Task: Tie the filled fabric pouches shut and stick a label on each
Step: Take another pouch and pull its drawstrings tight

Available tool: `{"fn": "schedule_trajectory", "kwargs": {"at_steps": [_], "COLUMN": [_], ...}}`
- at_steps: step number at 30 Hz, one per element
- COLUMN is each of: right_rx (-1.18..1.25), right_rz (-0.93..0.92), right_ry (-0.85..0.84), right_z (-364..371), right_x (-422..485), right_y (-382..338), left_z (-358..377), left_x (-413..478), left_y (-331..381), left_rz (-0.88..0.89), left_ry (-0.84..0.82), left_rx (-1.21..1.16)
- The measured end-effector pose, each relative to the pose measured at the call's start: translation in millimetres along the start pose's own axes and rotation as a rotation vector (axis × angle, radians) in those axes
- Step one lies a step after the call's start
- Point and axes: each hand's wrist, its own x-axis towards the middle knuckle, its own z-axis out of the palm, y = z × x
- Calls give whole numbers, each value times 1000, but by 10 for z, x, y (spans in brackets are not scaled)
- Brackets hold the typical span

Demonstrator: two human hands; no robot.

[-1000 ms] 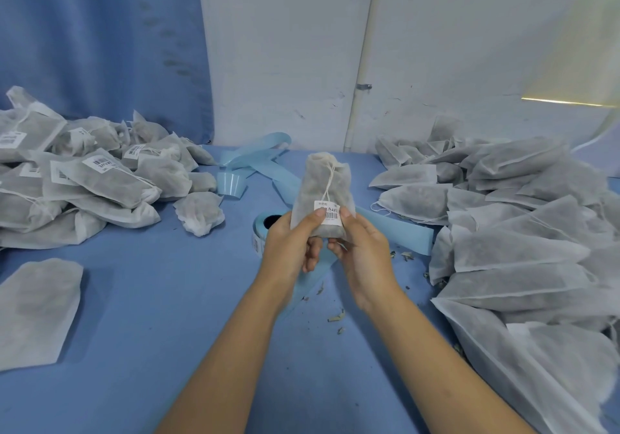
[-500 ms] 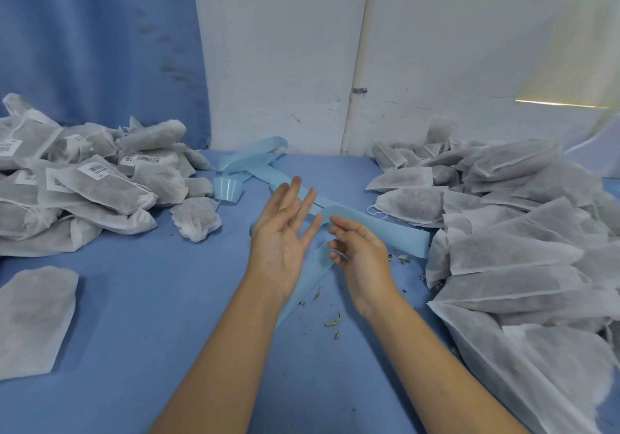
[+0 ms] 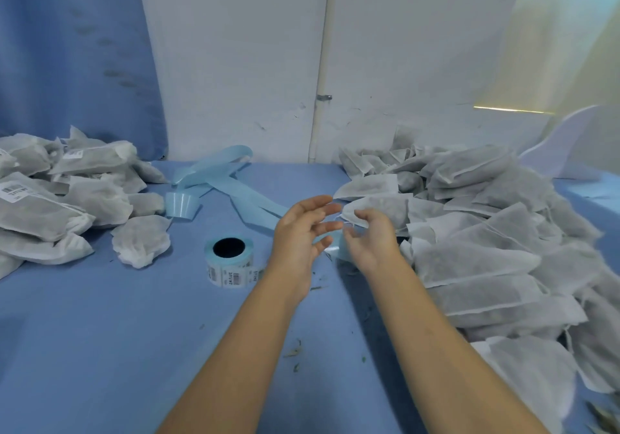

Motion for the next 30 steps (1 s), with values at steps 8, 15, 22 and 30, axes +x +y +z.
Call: {"fn": "schedule_trajectory", "kwargs": {"at_steps": [8,15,22,30], "right_rx": [187,202,-547,-1953], "right_rz": [54,65,-256,-418], "right_ry": [131,160,202,200], "right_z": [-109,-166,-120,-185], "right_x": [247,313,369,550], "right_y": [-59,4,54,-20], "left_z": [46,-39,-33,78], "left_x": [151,163,167,294], "left_y": [-60,-78,-61,-35], "left_rz": [-21,-42,-47,-60], "left_ry": [26,74,93,105], "left_rx": [-19,-90,-72,-9]}}
